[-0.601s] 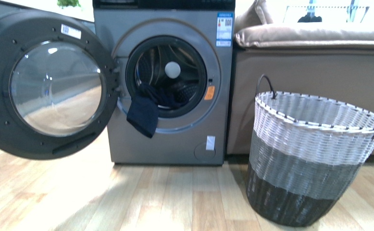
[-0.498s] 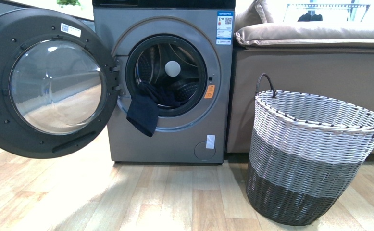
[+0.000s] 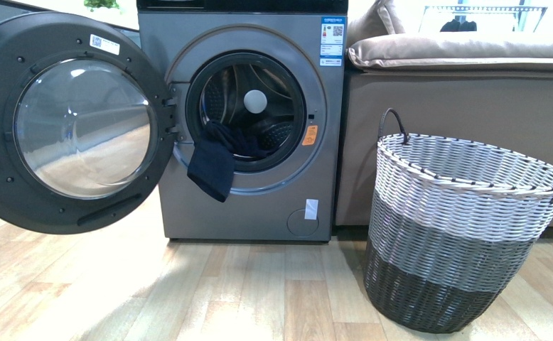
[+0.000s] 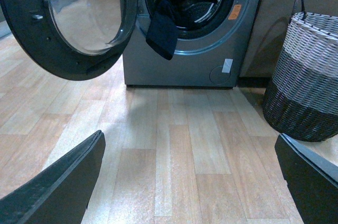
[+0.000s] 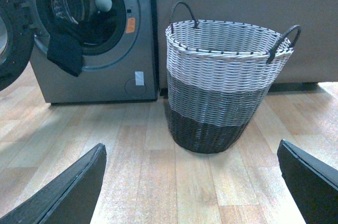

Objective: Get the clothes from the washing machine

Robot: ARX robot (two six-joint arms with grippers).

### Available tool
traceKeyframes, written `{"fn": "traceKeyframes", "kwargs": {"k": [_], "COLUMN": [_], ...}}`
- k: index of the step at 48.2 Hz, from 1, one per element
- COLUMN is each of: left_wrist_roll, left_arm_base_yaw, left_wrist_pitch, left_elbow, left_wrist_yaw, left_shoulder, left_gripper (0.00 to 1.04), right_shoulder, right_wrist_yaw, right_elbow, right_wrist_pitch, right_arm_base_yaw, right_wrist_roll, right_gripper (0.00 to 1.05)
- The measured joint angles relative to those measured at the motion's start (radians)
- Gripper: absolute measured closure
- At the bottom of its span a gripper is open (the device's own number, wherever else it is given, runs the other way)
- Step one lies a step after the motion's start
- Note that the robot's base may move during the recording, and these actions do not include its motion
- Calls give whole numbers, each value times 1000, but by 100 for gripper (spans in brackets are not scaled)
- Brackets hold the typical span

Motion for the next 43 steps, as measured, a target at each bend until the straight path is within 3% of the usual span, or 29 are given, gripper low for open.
{"fn": "traceKeyframes", "kwargs": {"k": [43], "left_wrist_roll": [0], "left_arm_base_yaw": [0], "left_wrist_pitch": [0], "left_elbow": [0], "left_wrist_yaw": [0], "left_shoulder": [0], "left_gripper": [6], "right_shoulder": [0], "right_wrist_yaw": [0], "right_elbow": [0], "right_wrist_pitch": [0], "right_arm_base_yaw": [0], "right_wrist_roll": [0], "right_gripper": [8]}}
